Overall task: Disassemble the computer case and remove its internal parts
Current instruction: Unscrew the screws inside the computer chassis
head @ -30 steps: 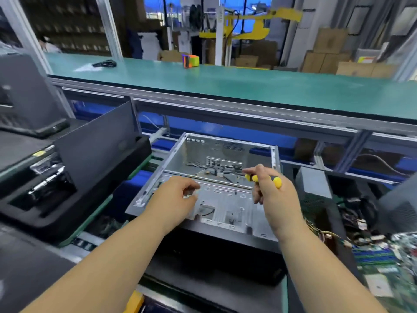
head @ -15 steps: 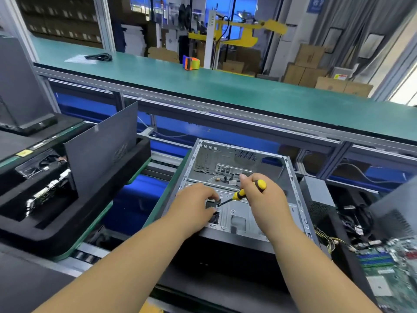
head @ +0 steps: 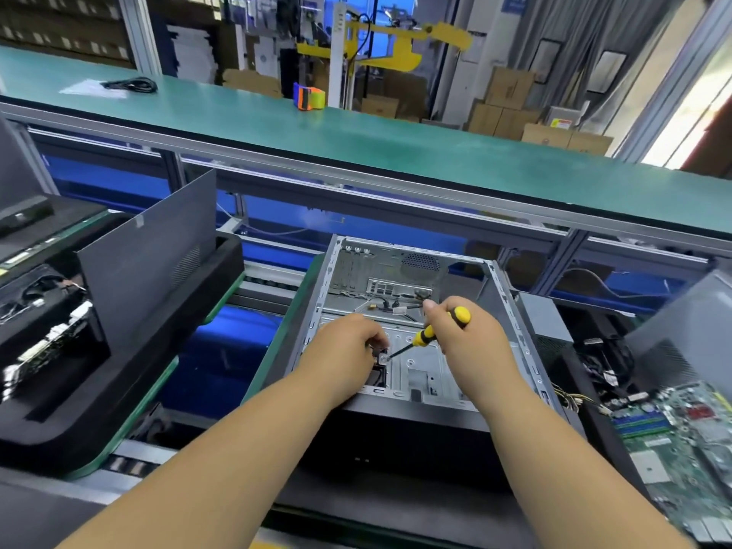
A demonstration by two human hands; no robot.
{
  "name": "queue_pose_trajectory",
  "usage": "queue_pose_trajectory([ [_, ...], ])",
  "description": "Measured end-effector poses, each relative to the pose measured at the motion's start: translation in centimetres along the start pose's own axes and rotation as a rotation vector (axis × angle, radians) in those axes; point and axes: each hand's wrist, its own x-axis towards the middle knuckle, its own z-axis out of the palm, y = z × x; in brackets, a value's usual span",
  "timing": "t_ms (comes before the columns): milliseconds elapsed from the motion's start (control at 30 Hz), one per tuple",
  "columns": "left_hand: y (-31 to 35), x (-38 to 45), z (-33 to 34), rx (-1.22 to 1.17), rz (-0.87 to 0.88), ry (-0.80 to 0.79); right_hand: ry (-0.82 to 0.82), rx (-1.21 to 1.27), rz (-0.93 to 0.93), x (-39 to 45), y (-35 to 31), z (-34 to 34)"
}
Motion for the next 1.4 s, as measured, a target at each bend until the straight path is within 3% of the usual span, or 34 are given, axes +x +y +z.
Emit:
queue_pose_trajectory([
  [933, -0.3, -0.2, -0.1, 0.044, 0.02, -0.017, -0.062, -0.208, -0.122, 1.9, -2.8, 1.3],
  [1400, -0.5, 0.0, 0.1, 0.025, -0.001, -0.022, -0.526, -0.246, -0.003, 5.9, -6.0, 0.7],
])
